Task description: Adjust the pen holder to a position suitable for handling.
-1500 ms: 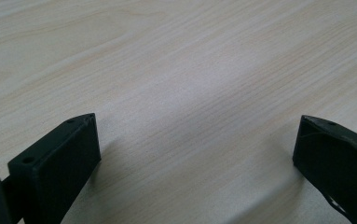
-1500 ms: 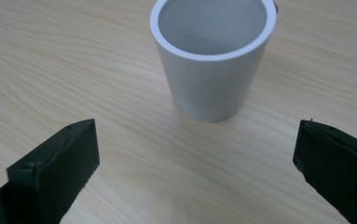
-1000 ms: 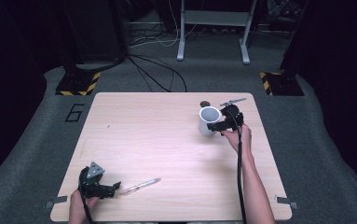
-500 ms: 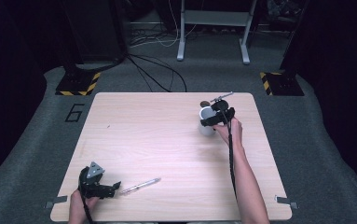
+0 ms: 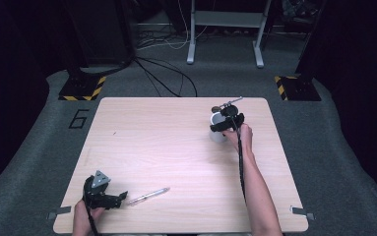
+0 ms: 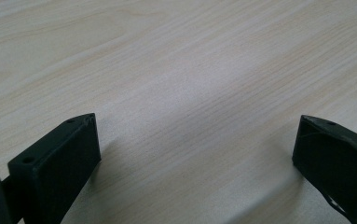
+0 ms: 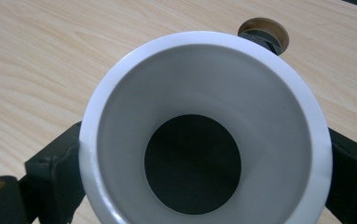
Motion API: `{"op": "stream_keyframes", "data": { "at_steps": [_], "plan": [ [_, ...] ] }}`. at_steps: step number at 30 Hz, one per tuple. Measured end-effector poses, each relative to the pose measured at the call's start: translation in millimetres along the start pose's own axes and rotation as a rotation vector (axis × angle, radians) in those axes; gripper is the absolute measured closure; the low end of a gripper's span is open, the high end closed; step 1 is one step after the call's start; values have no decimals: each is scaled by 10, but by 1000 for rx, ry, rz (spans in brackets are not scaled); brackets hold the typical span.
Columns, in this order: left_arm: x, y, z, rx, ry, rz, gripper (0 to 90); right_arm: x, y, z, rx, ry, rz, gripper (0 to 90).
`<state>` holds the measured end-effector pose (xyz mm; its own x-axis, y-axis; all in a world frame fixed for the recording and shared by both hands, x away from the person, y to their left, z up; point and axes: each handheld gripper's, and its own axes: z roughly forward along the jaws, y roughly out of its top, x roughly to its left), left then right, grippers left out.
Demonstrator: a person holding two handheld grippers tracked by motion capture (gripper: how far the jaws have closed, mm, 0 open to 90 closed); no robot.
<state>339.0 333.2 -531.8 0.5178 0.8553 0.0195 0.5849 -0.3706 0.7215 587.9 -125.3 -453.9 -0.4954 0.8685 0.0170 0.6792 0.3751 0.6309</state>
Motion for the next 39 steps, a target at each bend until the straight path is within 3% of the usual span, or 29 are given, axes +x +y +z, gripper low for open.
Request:
{"op": "stream_keyframes", "data": {
  "at_steps": [12,39],
  "plan": [
    [-1,-1,1,-1,0,-1,7,44,-5,-16,13,6,-5,55],
    [0,1,-1,3,0,1,7,453,-167,-141,26,78,-108,56]
  ]
}}
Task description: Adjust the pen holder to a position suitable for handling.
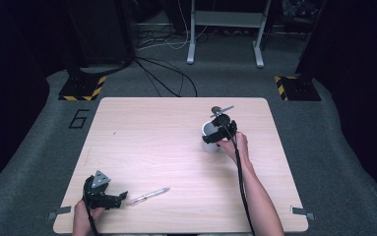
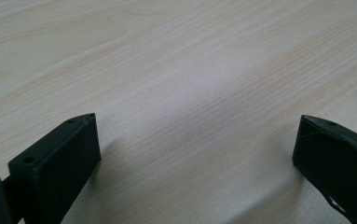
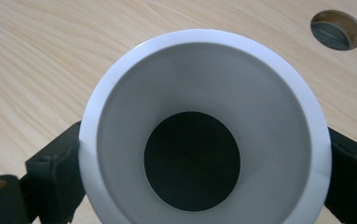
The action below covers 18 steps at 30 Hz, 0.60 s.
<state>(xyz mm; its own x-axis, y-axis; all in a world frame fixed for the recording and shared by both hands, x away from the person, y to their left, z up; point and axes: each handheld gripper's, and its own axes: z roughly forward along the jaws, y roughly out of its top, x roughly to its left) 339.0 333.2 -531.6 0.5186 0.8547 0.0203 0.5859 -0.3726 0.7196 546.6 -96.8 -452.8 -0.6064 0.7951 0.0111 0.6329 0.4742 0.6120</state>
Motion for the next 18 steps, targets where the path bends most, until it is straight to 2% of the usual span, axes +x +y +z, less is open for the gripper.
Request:
{"op": "stream_keyframes", "data": {
  "at_steps": [12,18],
  "plan": [
    [0,0,0,0,0,1,7,211,-40,-18,-5,31,-46,56],
    [0,0,0,0,0,1,7,360,-47,-16,-7,52,-73,56]
  ]
}}
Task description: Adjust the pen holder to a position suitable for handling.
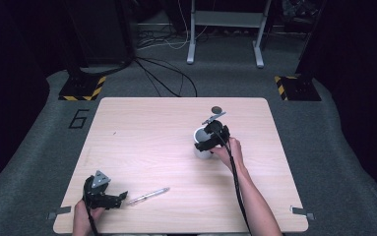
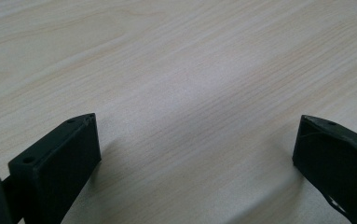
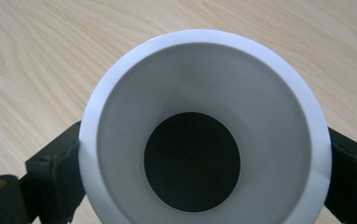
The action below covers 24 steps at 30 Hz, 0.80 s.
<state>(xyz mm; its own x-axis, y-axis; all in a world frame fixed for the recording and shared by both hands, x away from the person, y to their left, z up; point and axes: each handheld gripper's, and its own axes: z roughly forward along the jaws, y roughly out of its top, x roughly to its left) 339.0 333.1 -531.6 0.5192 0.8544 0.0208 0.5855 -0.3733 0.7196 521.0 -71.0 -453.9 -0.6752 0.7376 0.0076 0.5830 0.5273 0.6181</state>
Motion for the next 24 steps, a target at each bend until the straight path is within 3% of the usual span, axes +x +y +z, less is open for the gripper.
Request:
{"op": "stream_keyframes", "data": {
  "at_steps": [14,20,24],
  "plan": [
    [0,0,0,0,0,1,7,249,-5,16,-14,42,-49,54],
    [0,0,0,0,0,0,7,261,-13,12,-30,95,-41,0],
    [0,0,0,0,0,1,7,259,-30,-77,-69,98,-49,0]
  ]
}}
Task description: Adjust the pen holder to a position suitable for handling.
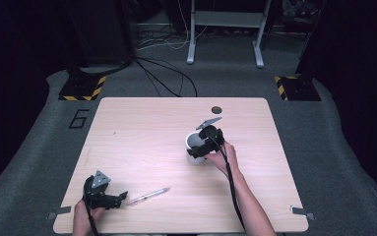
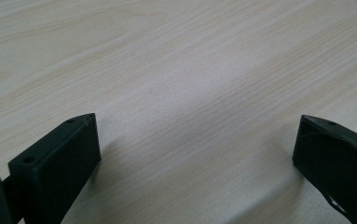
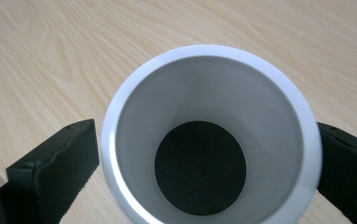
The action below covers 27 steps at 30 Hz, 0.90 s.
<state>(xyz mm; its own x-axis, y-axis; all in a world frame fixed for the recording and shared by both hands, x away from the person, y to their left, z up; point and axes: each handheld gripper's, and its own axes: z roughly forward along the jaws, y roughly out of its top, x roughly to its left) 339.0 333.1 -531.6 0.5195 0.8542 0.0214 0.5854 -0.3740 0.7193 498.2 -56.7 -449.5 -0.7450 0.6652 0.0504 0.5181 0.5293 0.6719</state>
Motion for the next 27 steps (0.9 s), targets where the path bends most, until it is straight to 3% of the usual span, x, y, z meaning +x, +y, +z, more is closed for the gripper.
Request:
{"op": "stream_keyframes", "data": {
  "at_steps": [5,14,16,21,27],
  "plan": [
    [0,0,0,0,0,-1,7,4,-65,-164,-51,-4,-12,0],
    [8,7,-12,15,-12,1,7,-11,-281,-502,-131,-35,30,0],
    [2,1,1,-4,-4,-8,8,-22,-370,-577,-147,-46,40,0],
    [7,5,-11,9,-10,-6,12,-59,-660,-731,-161,-85,90,0],
    [4,5,-8,4,-10,-13,12,-158,-1017,-820,-135,-122,160,0]
  ]
}}
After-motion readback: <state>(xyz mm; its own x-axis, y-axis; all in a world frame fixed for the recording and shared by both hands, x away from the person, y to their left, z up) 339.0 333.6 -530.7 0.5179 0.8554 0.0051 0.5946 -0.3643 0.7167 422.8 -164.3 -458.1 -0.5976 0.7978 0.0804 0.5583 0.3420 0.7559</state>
